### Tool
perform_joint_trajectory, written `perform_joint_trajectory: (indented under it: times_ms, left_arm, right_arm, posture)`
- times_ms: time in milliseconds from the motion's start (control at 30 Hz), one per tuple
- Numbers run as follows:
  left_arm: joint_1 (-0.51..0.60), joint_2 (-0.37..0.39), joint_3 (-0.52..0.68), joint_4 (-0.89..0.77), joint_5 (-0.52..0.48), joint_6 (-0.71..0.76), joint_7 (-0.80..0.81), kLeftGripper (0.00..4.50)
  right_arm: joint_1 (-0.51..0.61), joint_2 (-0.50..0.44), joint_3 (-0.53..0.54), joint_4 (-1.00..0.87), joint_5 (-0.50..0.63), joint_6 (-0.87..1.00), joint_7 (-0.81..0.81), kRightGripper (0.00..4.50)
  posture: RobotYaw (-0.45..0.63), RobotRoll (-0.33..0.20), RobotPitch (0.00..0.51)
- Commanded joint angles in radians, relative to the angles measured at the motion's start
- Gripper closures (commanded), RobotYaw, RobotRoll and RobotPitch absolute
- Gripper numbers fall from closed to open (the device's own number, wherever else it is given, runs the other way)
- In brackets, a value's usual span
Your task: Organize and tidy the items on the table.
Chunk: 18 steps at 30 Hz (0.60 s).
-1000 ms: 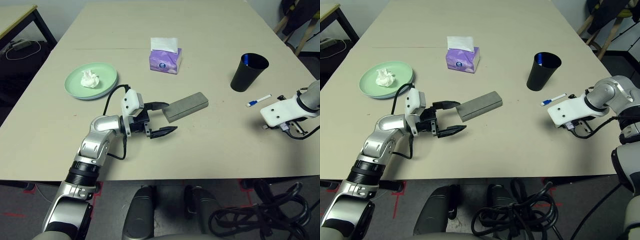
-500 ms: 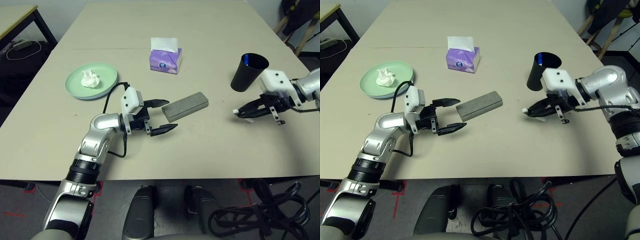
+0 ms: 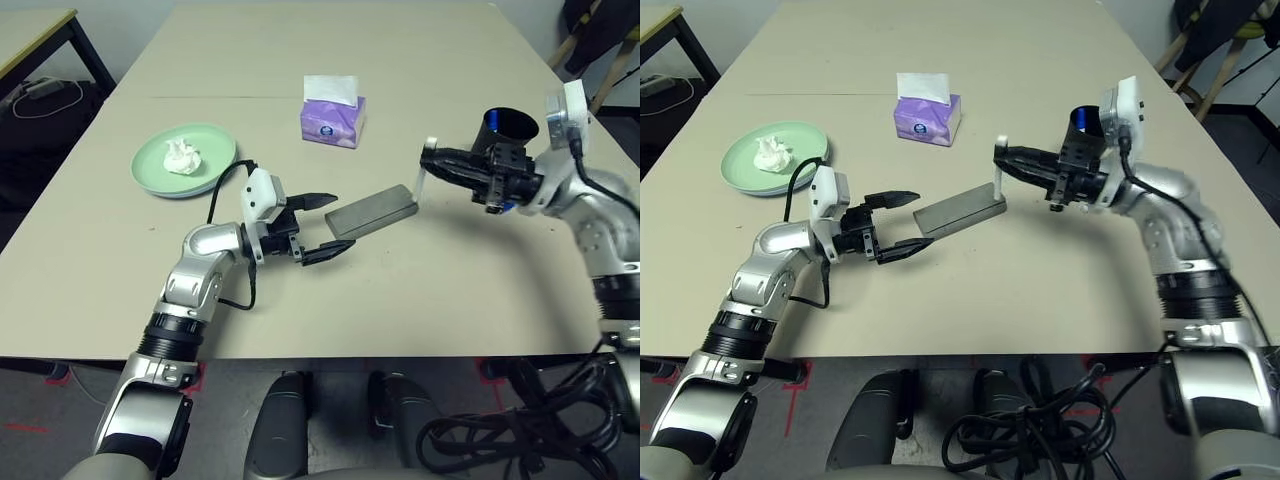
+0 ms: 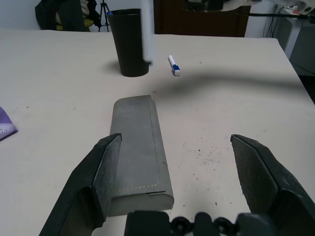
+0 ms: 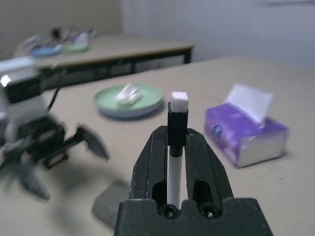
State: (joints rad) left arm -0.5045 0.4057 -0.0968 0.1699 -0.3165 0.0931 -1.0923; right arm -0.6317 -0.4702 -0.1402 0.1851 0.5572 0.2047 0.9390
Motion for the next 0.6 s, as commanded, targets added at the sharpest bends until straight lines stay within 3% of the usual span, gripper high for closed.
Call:
perform_joint_trajectory:
  times_ms: [33, 200, 600]
  left_arm:
    - [-0.006, -0.003, 0.002, 0.002, -0.005, -0.009, 0.001, 0.0]
    - [-0.009, -0.003, 0.003, 0.006, -0.005, -0.006, 0.002, 0.0]
    - [-0.075, -0.003, 0.024, 0.061, 0.0, -0.006, 0.016, 0.0]
  right_arm:
    - [-0.026, 0.05, -0.076, -0.019, -0.008, -0.065, -0.137, 4.17]
    - [-0.103, 0.049, -0.117, 0.026, -0.044, -0.083, -0.269, 4.17]
    - [-0.289, -0.037, -0.132, 0.123, -0.122, 0.123, -0.532, 4.17]
  posture:
    - [0.07, 0.0, 0.101]
    - [0.06, 0.0, 0.099]
    - [0.06, 0.0, 0.095]
